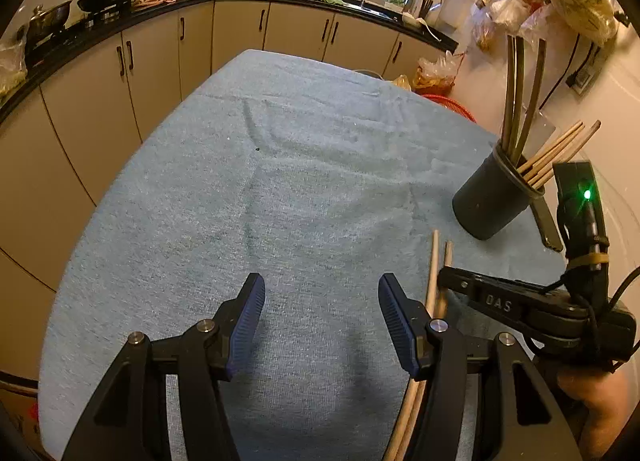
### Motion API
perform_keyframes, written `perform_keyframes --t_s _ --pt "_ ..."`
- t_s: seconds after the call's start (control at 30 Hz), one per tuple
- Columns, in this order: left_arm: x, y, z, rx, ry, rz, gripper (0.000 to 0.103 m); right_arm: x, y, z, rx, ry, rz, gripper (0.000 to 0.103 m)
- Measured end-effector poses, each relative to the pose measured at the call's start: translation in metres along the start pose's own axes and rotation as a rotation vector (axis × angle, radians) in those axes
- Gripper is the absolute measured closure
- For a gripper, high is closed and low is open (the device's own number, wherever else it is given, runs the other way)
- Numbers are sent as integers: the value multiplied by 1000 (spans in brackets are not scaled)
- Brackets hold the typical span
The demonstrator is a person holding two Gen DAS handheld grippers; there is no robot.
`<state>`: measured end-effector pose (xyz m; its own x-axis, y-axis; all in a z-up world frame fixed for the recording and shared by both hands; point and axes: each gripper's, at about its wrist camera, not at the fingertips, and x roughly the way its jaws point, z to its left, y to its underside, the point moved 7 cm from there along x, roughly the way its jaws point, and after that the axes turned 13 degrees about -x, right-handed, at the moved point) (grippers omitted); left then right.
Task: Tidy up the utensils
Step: 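Close the left tool on a chopstick while the right tool grasps the last one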
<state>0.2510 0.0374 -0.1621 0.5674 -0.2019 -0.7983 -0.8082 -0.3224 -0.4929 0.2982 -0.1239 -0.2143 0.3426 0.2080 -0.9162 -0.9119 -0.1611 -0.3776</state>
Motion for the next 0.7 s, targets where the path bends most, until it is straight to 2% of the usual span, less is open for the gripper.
perform_keyframes --t_s 0.13,0.37,0.57,0.7 --pt "2 1 -5 27 -8 3 43 1 2 -8 -2 -21 0 90" --pt "13 0 -25 91 -16 31 43 6 -12 -3 -88 27 -8 91" --pt "41 8 -69 223 -3 82 43 -13 23 -42 -6 -26 -46 94" --pt "70 16 -101 346 -35 136 43 -25 45 -74 17 23 -58 94"
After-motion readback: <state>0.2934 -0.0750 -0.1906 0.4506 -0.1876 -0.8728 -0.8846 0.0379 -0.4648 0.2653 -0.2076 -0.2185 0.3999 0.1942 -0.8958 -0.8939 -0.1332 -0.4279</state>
